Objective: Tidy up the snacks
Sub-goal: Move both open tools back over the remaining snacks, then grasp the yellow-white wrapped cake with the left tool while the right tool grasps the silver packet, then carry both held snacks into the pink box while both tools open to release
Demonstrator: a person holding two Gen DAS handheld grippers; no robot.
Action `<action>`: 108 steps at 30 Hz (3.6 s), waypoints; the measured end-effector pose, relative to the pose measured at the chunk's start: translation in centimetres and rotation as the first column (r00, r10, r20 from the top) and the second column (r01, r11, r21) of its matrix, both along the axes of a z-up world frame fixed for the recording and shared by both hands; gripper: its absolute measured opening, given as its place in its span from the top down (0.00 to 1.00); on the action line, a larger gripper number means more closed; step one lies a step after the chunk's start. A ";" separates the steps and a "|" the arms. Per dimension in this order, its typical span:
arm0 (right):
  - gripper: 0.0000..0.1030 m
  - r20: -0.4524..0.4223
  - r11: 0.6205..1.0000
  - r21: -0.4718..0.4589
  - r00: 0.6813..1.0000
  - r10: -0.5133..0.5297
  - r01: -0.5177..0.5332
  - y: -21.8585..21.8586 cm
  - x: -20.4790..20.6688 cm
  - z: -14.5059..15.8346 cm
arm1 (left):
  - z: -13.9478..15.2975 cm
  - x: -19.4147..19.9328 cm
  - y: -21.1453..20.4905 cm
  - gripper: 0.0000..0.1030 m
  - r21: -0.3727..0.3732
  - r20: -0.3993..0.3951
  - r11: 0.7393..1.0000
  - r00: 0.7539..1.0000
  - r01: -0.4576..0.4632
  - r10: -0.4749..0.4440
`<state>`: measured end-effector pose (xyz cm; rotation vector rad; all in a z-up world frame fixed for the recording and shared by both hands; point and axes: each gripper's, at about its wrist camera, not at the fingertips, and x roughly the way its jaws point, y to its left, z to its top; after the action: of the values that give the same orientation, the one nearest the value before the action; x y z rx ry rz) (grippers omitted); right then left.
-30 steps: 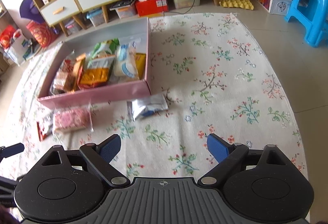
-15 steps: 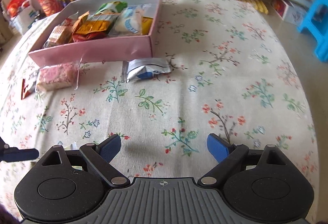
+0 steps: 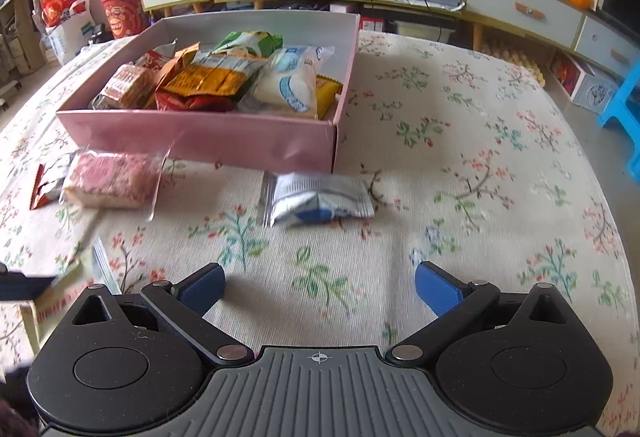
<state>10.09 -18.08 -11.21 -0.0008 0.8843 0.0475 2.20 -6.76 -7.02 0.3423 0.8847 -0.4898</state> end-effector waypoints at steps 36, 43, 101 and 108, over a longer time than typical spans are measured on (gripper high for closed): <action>0.53 -0.044 1.000 -0.001 0.999 -0.011 0.011 1.5 1.9 3.0 | 1.8 3.8 1.3 0.57 -0.057 -0.065 0.989 0.989 -0.138 0.134; 0.53 -0.068 0.997 0.071 0.997 -0.039 0.044 1.0 1.0 5.1 | 3.2 3.8 1.4 0.58 -0.101 -0.088 0.986 0.989 -0.130 0.122; 0.53 0.055 0.862 0.485 0.979 -0.198 0.147 0.0 7.8 6.2 | 4.1 13.9 5.3 0.57 -0.381 0.007 0.821 0.886 -0.426 0.464; 0.52 0.046 0.853 0.497 0.977 -0.207 0.157 0.1 8.0 5.8 | 4.0 14.4 5.6 0.57 -0.397 0.001 0.809 0.881 -0.433 0.473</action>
<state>18.12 -18.00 -5.40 0.5571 0.7497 0.0935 16.61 -1.12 -2.98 -0.2112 0.7186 -0.1865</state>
